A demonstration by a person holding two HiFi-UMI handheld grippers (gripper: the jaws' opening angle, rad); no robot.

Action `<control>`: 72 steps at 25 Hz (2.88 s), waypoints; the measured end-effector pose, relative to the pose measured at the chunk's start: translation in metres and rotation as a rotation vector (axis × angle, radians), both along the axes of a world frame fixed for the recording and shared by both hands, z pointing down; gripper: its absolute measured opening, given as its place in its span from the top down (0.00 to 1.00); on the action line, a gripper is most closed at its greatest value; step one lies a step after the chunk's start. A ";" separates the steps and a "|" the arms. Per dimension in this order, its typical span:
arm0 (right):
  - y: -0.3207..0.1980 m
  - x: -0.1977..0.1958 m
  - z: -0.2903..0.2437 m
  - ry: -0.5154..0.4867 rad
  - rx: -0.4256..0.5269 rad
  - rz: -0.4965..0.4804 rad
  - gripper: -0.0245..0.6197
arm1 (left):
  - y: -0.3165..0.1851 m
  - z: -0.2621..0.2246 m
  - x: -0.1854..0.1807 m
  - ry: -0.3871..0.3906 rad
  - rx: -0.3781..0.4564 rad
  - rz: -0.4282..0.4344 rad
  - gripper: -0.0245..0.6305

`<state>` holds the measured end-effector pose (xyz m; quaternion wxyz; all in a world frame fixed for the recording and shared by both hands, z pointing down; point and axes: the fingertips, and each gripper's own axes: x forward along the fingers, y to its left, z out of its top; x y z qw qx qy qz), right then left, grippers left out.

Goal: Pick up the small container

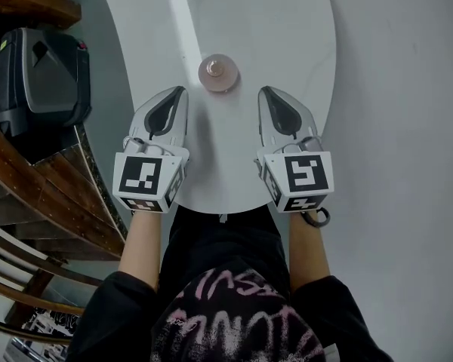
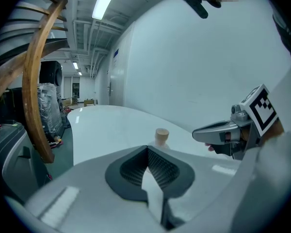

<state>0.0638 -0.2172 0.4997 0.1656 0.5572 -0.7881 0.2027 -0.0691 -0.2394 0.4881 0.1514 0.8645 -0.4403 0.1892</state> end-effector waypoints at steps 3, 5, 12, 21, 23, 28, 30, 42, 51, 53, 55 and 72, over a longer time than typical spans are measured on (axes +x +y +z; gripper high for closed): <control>-0.001 -0.001 0.002 -0.005 -0.001 0.008 0.95 | 0.000 0.004 0.000 -0.002 -0.007 0.008 0.96; -0.001 0.001 0.003 -0.011 -0.001 0.014 0.95 | 0.000 0.008 0.002 -0.004 -0.013 0.016 0.96; 0.000 0.005 0.004 -0.007 -0.002 0.026 0.95 | -0.002 0.009 0.011 -0.030 0.010 0.059 0.93; 0.006 0.018 0.010 -0.004 -0.014 0.051 0.95 | -0.010 0.015 0.034 -0.045 0.021 0.120 0.77; 0.008 0.020 0.012 -0.002 -0.019 0.054 0.95 | -0.011 0.016 0.038 -0.039 0.031 0.134 0.73; 0.008 0.025 0.015 0.001 -0.031 0.066 0.95 | -0.017 0.019 0.046 -0.039 0.011 0.151 0.67; 0.009 0.028 0.015 0.002 -0.034 0.071 0.95 | -0.020 0.019 0.050 -0.038 0.023 0.156 0.65; 0.008 0.043 0.021 0.006 -0.053 0.101 0.95 | -0.035 0.025 0.066 -0.007 0.027 0.140 0.63; 0.005 0.042 0.016 0.012 -0.056 0.105 0.95 | -0.040 0.020 0.064 0.018 0.028 0.129 0.63; 0.005 0.044 0.016 0.014 -0.057 0.106 0.95 | -0.039 0.020 0.066 0.020 0.034 0.134 0.63; 0.008 0.045 0.019 0.012 -0.059 0.109 0.95 | -0.037 0.021 0.068 0.013 0.043 0.136 0.65; 0.004 0.037 0.014 0.018 -0.062 0.106 0.95 | -0.038 0.013 0.066 -0.012 0.105 0.169 0.73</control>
